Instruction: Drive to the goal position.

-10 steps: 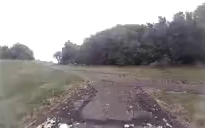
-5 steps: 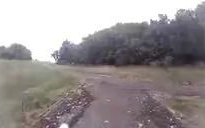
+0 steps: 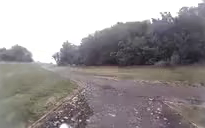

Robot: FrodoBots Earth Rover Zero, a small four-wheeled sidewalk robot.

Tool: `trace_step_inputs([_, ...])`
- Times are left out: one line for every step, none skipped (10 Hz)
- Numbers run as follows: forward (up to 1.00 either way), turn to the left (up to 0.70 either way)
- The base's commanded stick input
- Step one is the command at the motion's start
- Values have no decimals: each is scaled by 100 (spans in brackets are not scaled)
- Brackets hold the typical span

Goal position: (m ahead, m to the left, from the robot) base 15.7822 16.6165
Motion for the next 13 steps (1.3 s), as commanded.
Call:
trace_step_inputs([100,0])
trace_step_inputs([100,34])
trace_step_inputs([100,37])
trace_step_inputs([100,0])
trace_step_inputs([100,0])
trace_step_inputs([100,0])
trace_step_inputs([100,0])
trace_step_inputs([100,0])
trace_step_inputs([100,0])
trace_step_inputs([100,0])
trace_step_inputs([100,0])
trace_step_inputs([100,0])
trace_step_inputs([100,0])
